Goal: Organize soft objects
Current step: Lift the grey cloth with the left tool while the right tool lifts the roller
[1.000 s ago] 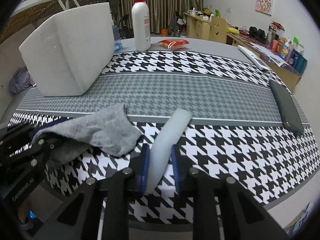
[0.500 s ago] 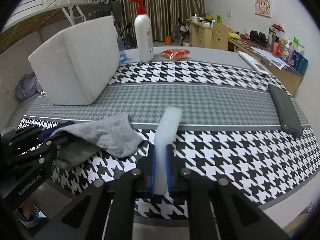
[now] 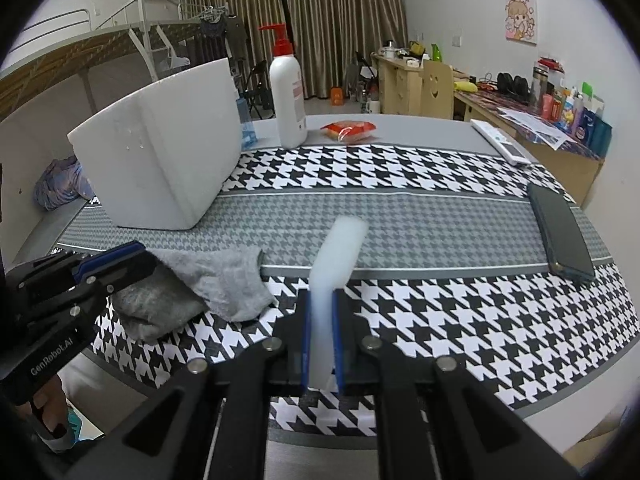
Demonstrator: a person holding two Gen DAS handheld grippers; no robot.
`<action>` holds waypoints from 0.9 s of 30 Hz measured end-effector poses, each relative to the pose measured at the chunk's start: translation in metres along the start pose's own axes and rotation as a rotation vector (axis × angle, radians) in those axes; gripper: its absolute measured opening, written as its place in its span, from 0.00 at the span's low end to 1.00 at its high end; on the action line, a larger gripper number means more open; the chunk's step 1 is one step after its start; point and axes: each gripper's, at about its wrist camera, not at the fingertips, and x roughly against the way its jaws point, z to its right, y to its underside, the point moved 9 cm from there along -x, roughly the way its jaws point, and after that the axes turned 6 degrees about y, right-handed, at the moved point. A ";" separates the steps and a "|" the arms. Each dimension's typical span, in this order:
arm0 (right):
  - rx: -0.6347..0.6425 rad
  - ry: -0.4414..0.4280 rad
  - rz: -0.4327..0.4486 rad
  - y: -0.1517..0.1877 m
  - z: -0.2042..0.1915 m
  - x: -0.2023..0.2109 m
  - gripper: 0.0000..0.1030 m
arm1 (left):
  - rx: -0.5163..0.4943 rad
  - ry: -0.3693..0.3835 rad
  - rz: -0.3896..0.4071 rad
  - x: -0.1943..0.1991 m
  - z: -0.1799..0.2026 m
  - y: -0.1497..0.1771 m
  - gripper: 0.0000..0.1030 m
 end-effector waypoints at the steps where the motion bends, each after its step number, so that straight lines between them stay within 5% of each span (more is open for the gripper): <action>1: 0.001 0.000 0.003 0.000 0.000 0.001 0.12 | 0.000 -0.001 0.004 0.001 0.000 -0.001 0.13; 11: -0.003 -0.008 0.008 0.000 0.001 0.001 0.12 | -0.014 0.021 -0.026 -0.005 0.004 0.002 0.14; 15: -0.005 -0.010 0.007 0.001 0.002 -0.001 0.12 | -0.025 0.039 -0.050 -0.012 0.007 0.004 0.33; 17: -0.007 -0.010 0.005 0.001 0.003 -0.002 0.12 | -0.025 0.037 -0.065 -0.017 0.007 0.006 0.34; 25: -0.019 -0.014 0.000 0.003 0.007 -0.005 0.12 | -0.027 0.038 -0.151 -0.042 0.005 0.017 0.33; 27: -0.022 -0.016 -0.002 0.004 0.008 -0.007 0.12 | -0.031 0.033 -0.156 -0.045 0.005 0.018 0.14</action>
